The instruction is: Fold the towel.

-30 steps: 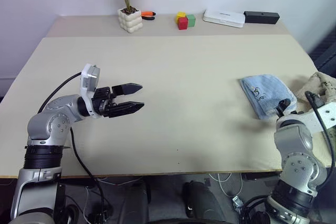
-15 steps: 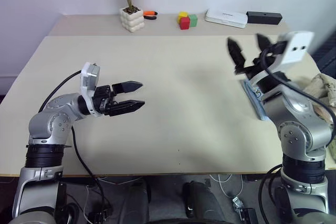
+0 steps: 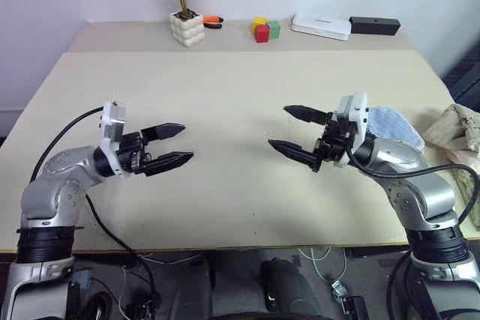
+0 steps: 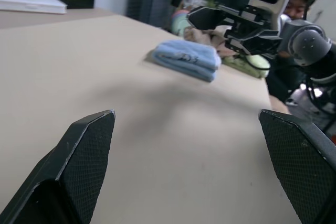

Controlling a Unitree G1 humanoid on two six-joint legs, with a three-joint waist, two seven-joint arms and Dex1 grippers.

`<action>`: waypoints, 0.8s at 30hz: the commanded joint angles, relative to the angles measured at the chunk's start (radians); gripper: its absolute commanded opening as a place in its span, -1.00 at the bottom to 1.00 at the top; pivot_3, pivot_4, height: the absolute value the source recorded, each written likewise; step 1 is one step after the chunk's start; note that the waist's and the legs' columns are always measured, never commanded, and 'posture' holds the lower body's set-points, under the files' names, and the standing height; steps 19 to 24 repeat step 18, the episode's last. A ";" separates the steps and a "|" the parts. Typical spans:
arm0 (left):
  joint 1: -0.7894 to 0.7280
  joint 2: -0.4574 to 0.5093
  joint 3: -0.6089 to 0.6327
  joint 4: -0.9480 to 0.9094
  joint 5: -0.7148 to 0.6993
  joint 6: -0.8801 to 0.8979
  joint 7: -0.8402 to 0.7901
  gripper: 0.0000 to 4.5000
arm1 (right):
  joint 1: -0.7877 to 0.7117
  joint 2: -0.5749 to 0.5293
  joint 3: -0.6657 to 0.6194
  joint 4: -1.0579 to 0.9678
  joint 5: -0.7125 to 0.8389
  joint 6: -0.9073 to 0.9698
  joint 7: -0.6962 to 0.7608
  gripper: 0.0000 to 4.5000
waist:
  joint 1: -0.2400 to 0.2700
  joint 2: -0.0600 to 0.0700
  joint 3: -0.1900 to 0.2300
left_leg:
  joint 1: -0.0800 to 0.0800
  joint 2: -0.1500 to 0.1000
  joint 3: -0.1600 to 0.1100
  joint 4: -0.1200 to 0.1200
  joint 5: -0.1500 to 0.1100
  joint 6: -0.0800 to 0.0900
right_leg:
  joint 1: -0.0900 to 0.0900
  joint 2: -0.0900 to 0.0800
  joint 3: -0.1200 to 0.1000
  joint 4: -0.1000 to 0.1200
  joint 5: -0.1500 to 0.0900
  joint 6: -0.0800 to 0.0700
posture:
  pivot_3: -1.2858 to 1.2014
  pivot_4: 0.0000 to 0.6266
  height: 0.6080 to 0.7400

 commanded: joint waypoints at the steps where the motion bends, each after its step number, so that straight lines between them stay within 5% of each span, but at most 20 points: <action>1: 0.001 0.040 0.060 -0.031 -0.018 -0.007 0.011 1.00 | -0.028 0.008 -0.009 0.008 -0.009 -0.023 0.036 0.99 | 0.002 0.000 0.000 | 0.000 0.000 0.000 0.001 0.000 0.000 | 0.000 0.000 0.000 0.000 0.000 0.000 | 0.03 -0.52 1.00; 12: 0.156 0.086 0.159 -0.188 -0.090 0.067 0.088 1.00 | -0.040 0.076 0.013 0.018 -0.040 -0.026 0.036 0.99 | -0.004 0.000 0.000 | 0.000 0.000 0.000 0.000 0.000 0.000 | 0.000 0.000 0.000 0.001 0.000 0.000 | 0.03 -0.52 1.00; 24: 0.158 0.089 0.161 -0.230 -0.123 0.084 0.134 1.00 | -0.057 0.096 0.011 0.044 -0.055 -0.041 0.047 0.99 | 0.002 0.000 0.000 | 0.000 0.000 0.000 0.002 0.000 0.000 | 0.001 -0.001 0.000 0.001 0.000 -0.001 | 0.03 -0.52 1.00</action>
